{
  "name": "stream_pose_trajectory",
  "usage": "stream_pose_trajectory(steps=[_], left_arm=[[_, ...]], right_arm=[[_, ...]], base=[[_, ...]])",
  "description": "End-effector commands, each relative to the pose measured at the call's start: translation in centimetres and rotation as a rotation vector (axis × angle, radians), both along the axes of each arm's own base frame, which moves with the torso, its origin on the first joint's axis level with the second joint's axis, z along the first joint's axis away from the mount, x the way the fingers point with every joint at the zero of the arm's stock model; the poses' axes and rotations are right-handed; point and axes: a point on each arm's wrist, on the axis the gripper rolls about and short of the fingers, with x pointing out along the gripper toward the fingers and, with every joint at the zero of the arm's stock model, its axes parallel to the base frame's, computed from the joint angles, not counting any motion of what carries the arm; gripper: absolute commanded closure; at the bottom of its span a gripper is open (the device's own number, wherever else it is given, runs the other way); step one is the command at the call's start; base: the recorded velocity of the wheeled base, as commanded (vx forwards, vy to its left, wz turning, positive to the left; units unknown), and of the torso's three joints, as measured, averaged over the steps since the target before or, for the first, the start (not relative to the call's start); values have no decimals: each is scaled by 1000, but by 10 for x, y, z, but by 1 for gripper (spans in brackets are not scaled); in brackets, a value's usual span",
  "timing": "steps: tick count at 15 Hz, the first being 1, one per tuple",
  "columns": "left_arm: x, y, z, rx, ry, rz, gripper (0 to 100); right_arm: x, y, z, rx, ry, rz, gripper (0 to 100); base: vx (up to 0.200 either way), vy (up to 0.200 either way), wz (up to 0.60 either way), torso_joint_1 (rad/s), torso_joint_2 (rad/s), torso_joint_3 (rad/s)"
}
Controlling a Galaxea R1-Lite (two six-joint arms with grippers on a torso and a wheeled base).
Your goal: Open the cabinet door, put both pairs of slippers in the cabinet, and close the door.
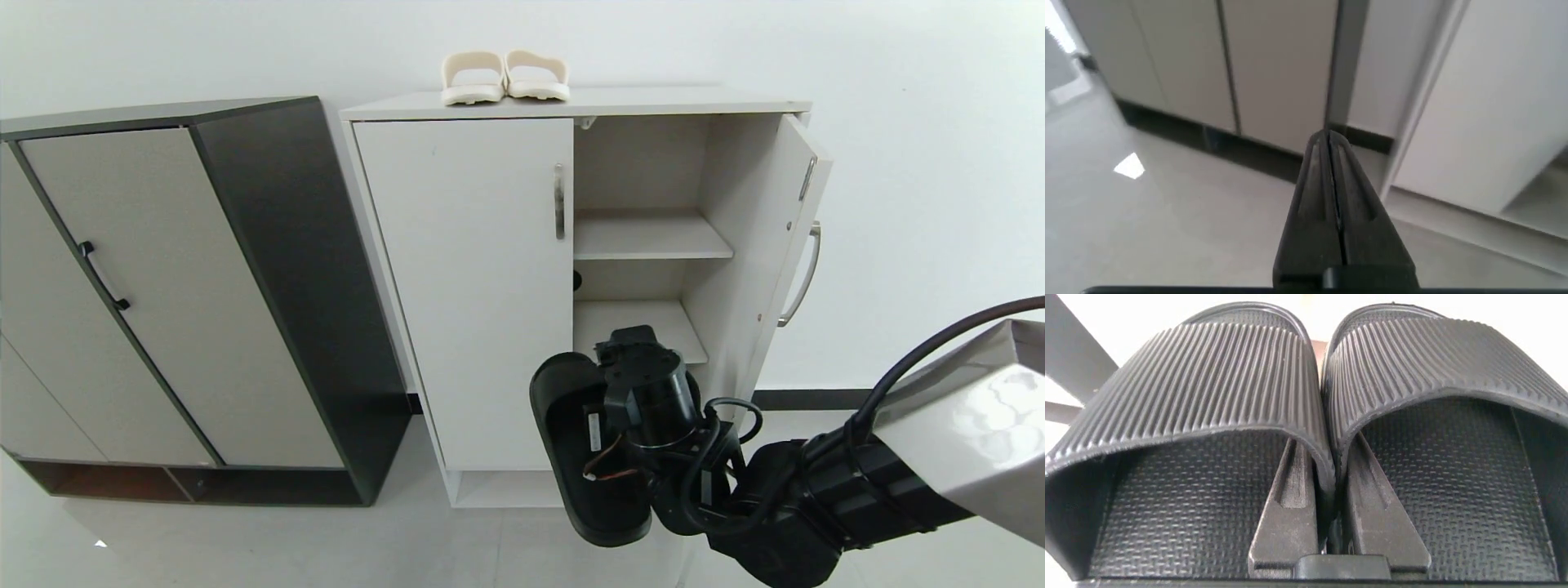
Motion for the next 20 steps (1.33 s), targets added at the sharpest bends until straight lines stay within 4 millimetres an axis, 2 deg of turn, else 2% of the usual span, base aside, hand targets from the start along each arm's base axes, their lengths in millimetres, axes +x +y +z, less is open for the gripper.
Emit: stream_pose_trajectory(steps=[1, 2, 4, 6, 7, 11, 12, 14, 17, 20], left_arm=[[-12, -10, -22, 22, 0, -294, 100], [-12, -9, -22, 59, 4, -319, 100], [-14, -6, -22, 54, -21, -488, 100], [-20, -7, -24, 62, -88, -414, 100], [-19, -4, -24, 99, -71, -273, 100], [-19, -7, -24, 69, -84, -420, 100], [-19, -7, -24, 43, -89, -419, 100], [-20, -3, -24, 45, -86, -238, 100], [-19, -5, -24, 40, -87, -327, 100], [-19, -5, -24, 38, -87, -333, 100]], right_arm=[[1, -1, 0, 1, 0, -3, 100], [0, -1, 1, 3, -2, -3, 100], [0, -1, 1, 3, -2, -3, 100], [1, 0, 2, 7, -5, -3, 100], [1, 0, 3, 10, -9, -3, 100], [8, 9, 10, 9, -41, 8, 100], [12, 13, 10, 7, -49, 9, 100], [16, 17, 12, 12, -61, 5, 100], [22, 22, 8, -5, -65, 7, 100], [25, 26, 13, 3, -93, -30, 100]], base=[[0, 0, 0, 0, 0, 0], [0, 0, 0, 0, 0, 0], [0, 0, 0, 0, 0, 0], [0, 0, 0, 0, 0, 0], [0, 0, 0, 0, 0, 0], [0, 0, 0, 0, 0, 0], [0, 0, 0, 0, 0, 0], [0, 0, 0, 0, 0, 0], [0, 0, 0, 0, 0, 0], [0, 0, 0, 0, 0, 0]])
